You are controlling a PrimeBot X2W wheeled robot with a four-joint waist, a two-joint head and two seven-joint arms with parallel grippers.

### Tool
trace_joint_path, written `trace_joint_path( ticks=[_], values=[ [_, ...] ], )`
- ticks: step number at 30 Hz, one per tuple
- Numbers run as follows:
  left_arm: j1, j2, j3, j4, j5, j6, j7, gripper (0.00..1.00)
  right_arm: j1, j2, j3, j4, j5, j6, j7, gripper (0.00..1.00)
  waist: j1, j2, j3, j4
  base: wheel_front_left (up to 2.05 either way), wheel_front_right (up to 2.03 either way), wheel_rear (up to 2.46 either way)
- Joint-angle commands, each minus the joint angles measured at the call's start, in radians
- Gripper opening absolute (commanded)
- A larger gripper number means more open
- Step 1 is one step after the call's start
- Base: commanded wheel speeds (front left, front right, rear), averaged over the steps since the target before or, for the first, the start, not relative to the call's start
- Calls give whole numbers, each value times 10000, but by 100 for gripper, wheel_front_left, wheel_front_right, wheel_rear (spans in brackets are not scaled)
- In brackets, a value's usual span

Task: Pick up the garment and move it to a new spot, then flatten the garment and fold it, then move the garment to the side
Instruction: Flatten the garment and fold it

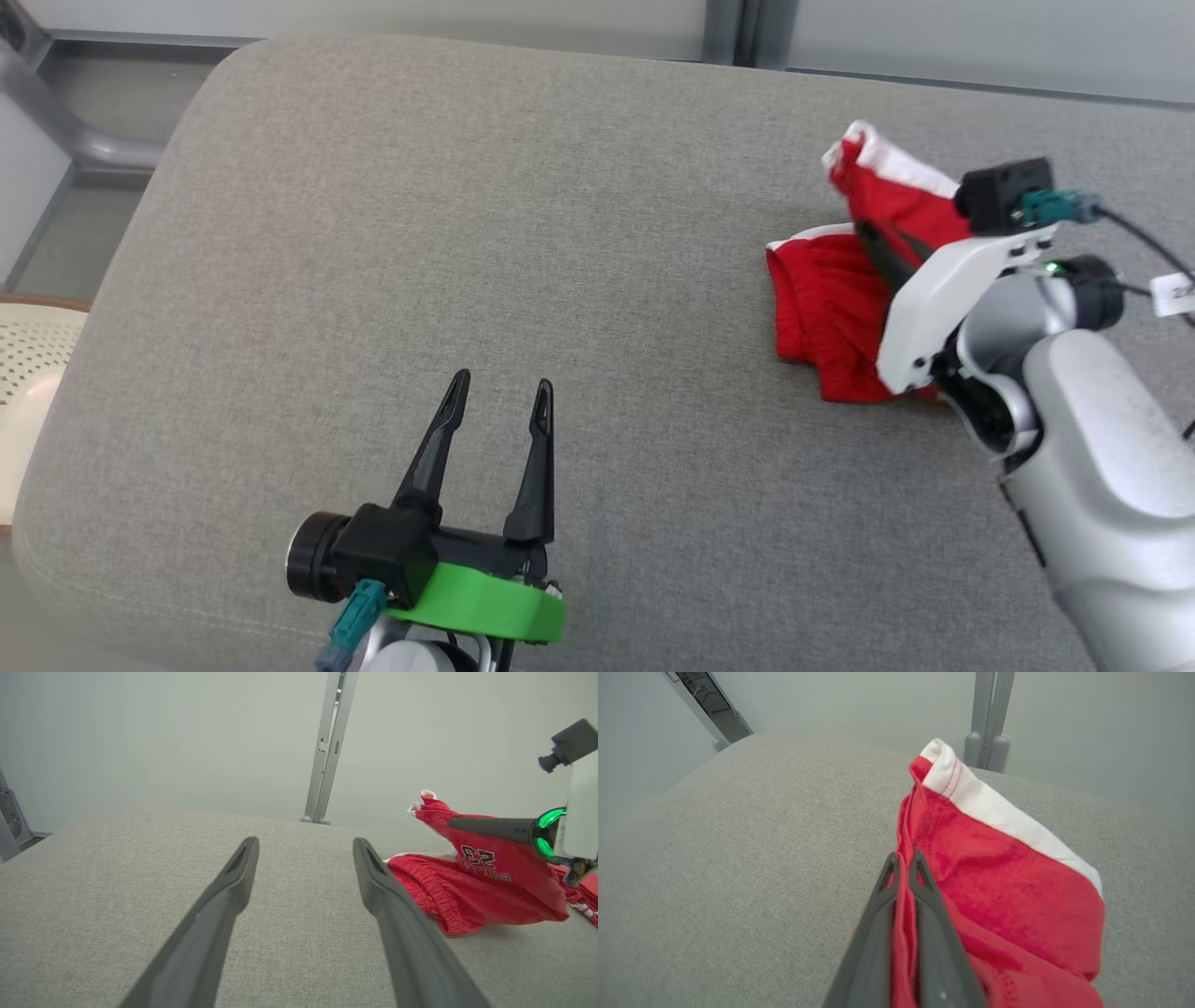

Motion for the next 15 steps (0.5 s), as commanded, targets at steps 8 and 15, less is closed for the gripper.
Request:
trace_joint_path(
  ticks=[8,15],
  values=[
    [-37,19,-34,62,-121,39,-26,100,149,993,185,625,525,-11,-714,100,0,0,47,109,0,0,0],
    [219,21,132,106,49,8,-24,100,473,377,-126,213,1131,-11,-2531,100,0,0,-332,-274,0,0,0]
  ],
)
